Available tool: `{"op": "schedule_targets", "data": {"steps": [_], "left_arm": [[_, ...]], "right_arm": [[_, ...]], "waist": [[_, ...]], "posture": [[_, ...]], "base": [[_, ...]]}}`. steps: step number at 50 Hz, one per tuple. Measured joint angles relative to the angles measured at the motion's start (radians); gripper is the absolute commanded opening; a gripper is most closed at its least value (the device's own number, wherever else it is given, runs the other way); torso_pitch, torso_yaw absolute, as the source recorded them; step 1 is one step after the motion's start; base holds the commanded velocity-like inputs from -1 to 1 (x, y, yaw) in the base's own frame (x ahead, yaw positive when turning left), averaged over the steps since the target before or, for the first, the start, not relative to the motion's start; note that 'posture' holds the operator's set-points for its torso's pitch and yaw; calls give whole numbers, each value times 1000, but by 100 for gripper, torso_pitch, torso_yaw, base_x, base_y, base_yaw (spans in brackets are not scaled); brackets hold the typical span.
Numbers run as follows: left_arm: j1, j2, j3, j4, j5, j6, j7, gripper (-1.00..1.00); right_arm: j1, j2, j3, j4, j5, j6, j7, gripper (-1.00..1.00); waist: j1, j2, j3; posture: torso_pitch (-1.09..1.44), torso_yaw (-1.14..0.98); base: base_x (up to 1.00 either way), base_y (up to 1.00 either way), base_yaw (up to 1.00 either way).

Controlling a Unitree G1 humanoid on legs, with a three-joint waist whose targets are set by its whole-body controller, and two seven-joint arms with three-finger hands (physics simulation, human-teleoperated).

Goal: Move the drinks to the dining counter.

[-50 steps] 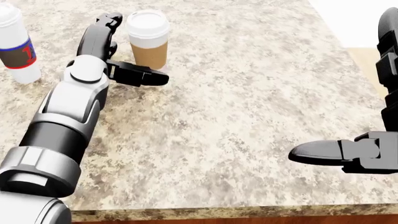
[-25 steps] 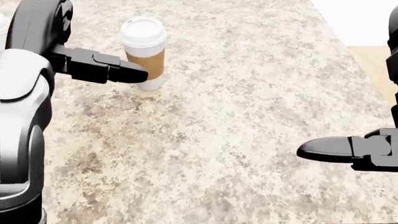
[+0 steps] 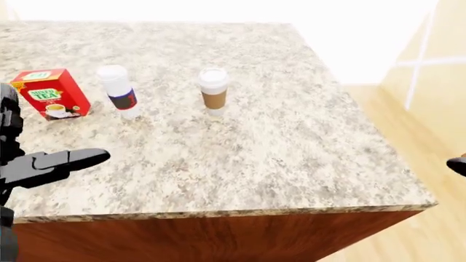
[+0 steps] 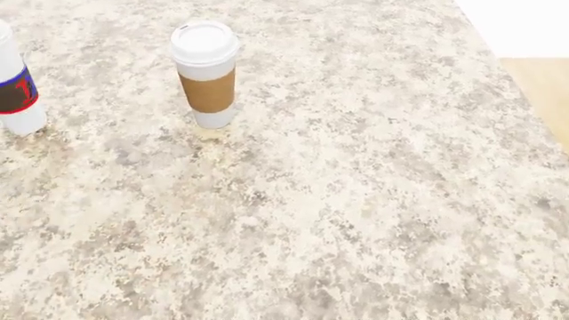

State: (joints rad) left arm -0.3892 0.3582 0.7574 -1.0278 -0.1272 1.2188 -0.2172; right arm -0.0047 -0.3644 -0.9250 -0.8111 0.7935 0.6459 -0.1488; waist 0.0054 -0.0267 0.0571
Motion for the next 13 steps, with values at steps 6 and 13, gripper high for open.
{"op": "schedule_targets", "data": {"steps": [6,13], "left_arm": [[263,56,204,13,-469,-273,408,100],[396,-70,229,128,-413,-514,470,100]], "right_arm": [[104,-44,-273,76,170,-76,5,100],[163,-35,-367,245,196,-172,66,100]], "waist": [[-1,8,5],[-2,10,9]], "posture": [[0,0],[0,0]], "base": [[0,0,0],[0,0,0]]}}
